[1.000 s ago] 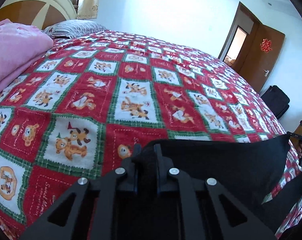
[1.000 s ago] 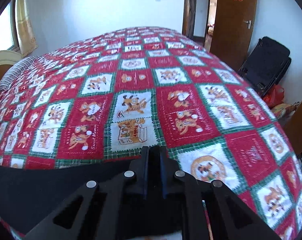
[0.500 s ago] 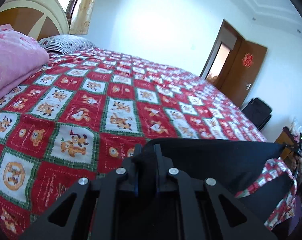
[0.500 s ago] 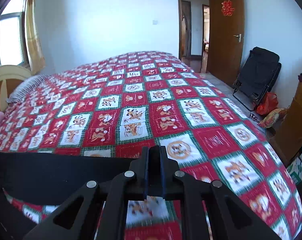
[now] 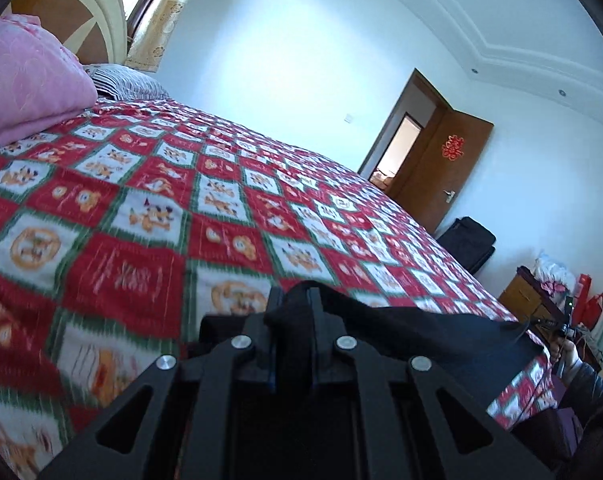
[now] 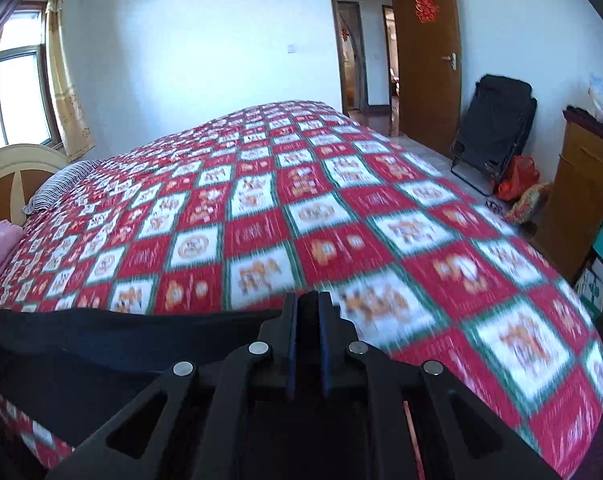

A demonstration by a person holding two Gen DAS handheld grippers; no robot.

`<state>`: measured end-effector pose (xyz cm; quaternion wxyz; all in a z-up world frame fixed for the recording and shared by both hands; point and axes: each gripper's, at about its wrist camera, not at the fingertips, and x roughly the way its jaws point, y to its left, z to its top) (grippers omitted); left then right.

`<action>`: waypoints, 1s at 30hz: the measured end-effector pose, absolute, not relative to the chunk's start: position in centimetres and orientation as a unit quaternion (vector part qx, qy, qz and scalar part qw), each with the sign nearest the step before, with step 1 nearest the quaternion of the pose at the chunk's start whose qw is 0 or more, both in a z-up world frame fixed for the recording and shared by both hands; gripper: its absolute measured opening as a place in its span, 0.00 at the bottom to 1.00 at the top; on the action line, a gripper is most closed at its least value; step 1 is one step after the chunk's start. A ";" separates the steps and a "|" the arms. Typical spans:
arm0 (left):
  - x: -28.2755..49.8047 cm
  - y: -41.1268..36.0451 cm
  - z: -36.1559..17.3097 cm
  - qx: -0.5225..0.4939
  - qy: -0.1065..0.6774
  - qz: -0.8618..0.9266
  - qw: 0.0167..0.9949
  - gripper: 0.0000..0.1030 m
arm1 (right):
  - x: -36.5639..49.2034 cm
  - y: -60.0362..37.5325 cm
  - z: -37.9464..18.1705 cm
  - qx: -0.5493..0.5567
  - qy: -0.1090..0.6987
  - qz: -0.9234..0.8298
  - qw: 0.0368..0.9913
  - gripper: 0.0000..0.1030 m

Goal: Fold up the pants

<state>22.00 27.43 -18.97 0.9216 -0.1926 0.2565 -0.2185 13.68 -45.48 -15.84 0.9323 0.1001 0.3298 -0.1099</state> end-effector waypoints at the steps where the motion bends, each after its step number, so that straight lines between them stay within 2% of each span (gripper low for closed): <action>1: 21.6 27.4 -19.2 -0.191 0.257 -0.220 0.921 0.11 | 13.1 -45.7 -16.2 0.103 0.333 -0.113 0.930 0.08; 8: 18.7 27.1 -20.8 -0.151 0.264 -0.220 0.927 0.11 | 9.9 -46.3 -18.0 0.121 0.343 -0.127 0.923 0.08; 14: 17.4 26.7 -22.3 -0.091 0.285 -0.200 0.933 0.20 | 8.6 -46.4 -18.3 0.131 0.343 -0.119 0.923 0.09; 16: 16.7 27.0 -22.2 -0.083 0.283 -0.196 0.935 0.27 | 8.1 -46.1 -18.1 0.127 0.345 -0.116 0.923 0.10; 18: 16.1 27.4 -22.1 -0.066 0.279 -0.171 0.943 0.58 | 7.5 -45.9 -17.8 0.115 0.348 -0.119 0.923 0.10; 20: 15.6 28.2 -22.1 -0.060 0.276 -0.156 0.946 0.67 | 6.8 -45.6 -17.6 0.107 0.348 -0.117 0.924 0.14; 24: 14.9 29.5 -22.4 -0.056 0.280 -0.140 0.948 0.74 | 5.0 -45.5 -16.9 0.101 0.349 -0.139 0.921 0.15; 30: 13.4 30.3 -22.8 -0.008 0.289 -0.105 0.951 0.75 | 2.6 -43.5 -14.5 0.096 0.330 -0.128 0.930 0.18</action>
